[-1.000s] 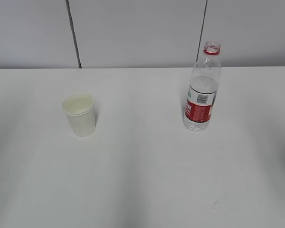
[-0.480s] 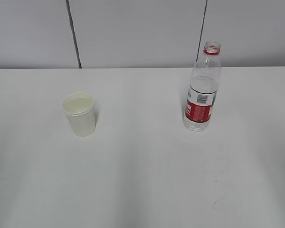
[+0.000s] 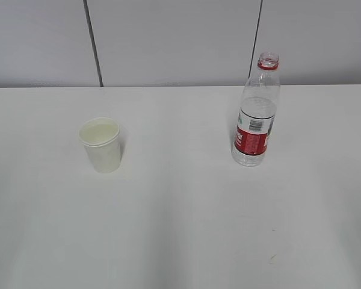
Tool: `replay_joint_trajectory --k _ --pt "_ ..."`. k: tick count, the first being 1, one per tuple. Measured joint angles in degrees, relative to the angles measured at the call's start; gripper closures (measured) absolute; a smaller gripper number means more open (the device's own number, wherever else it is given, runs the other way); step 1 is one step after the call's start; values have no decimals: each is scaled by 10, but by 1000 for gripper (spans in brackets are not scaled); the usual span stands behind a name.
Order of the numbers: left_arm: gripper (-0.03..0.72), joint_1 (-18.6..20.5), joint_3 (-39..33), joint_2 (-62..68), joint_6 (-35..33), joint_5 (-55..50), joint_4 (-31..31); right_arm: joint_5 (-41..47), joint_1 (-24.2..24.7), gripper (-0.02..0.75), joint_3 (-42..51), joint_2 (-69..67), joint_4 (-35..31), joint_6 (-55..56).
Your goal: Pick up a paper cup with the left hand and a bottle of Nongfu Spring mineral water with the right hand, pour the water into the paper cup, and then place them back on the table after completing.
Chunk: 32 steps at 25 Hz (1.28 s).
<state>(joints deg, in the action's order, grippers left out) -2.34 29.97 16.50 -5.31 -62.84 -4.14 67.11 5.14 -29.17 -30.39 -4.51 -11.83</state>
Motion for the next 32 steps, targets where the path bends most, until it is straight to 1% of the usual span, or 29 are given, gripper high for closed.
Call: replay_joint_trajectory --k 10,19,32 --pt "189 0 0 -131 0 -1 0 -15 0 151 9 158 -10 0" --pt "190 0 0 -159 0 -2 0 -13 0 150 9 307 -10 0" --pt "192 0 0 -168 0 -5 -1 -9 0 151 9 314 -13 7"
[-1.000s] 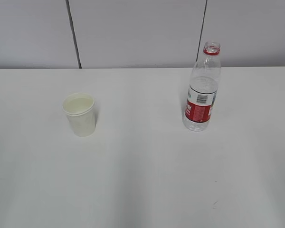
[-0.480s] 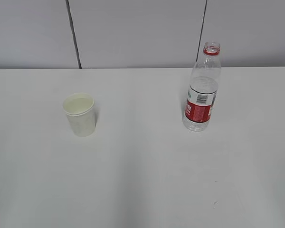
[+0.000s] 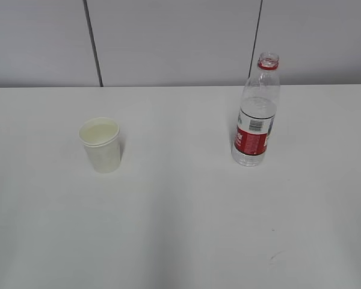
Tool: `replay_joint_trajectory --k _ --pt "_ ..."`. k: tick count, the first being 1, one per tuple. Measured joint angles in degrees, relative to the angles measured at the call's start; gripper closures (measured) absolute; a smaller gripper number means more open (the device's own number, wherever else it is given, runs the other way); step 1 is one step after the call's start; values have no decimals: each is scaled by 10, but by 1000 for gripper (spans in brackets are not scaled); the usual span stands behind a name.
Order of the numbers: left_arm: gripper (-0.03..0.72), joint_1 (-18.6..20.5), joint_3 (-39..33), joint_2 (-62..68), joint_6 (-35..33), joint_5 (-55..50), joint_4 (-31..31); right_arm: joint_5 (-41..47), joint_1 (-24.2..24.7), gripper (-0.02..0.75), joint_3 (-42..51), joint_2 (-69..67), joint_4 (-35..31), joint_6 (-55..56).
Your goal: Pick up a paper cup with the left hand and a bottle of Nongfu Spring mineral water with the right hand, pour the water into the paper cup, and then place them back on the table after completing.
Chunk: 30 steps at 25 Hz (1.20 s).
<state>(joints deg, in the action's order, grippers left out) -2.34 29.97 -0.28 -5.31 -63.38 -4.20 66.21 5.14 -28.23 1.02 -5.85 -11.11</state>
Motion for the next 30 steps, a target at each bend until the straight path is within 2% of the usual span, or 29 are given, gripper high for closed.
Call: replay_joint_trajectory --k 30 --pt "193 0 0 0 0 0 0 0 0 151 0 0 0 1"
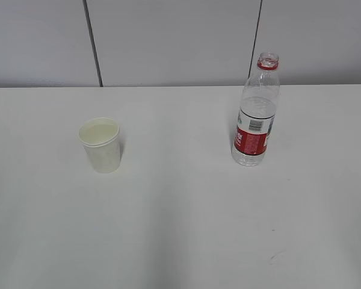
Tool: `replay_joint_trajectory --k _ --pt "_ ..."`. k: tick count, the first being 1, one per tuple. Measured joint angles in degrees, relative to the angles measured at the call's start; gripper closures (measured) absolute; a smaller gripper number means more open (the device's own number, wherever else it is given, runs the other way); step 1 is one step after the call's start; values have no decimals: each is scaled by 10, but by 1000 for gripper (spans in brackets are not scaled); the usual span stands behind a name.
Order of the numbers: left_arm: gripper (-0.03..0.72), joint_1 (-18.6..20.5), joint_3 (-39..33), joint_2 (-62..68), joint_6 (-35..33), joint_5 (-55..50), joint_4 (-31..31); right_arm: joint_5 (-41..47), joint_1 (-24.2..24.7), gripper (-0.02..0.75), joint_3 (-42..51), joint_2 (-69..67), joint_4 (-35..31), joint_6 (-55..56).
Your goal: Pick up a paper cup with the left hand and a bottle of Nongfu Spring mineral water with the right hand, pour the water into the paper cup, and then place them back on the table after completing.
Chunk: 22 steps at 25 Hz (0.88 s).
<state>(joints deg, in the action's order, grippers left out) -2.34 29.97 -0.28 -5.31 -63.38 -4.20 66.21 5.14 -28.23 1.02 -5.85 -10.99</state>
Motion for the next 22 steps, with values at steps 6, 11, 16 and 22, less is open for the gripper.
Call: replay_joint_trajectory --k 6,11,16,22 --pt "193 0 0 0 0 0 0 0 0 150 0 0 -1 0" --pt "193 0 0 0 0 0 0 0 0 150 0 0 -1 0" --pt "193 0 0 0 0 0 0 0 0 151 0 0 -1 0" --pt "193 0 0 0 0 0 0 0 0 151 0 0 -1 0"
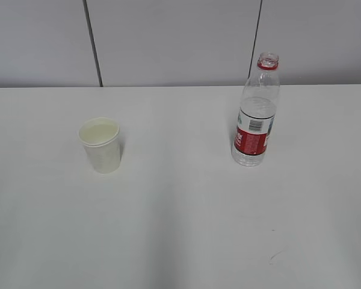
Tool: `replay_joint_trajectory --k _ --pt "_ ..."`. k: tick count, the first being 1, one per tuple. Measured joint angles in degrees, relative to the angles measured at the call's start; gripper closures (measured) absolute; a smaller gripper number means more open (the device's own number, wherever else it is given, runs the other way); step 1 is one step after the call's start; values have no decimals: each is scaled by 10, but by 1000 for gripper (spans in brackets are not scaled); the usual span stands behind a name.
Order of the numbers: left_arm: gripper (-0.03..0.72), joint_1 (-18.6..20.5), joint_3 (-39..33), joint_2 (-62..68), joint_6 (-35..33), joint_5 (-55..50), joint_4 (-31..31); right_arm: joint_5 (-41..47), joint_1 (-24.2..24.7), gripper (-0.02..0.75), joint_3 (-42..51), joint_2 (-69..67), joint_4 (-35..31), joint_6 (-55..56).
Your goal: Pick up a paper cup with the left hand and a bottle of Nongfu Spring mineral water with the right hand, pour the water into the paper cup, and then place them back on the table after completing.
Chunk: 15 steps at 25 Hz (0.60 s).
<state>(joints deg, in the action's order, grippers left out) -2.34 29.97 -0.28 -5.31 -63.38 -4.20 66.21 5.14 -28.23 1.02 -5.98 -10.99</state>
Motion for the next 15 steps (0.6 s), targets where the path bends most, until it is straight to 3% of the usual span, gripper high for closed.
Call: replay_joint_trajectory --k 15 --pt "193 0 0 0 0 0 0 0 0 151 0 0 0 0"
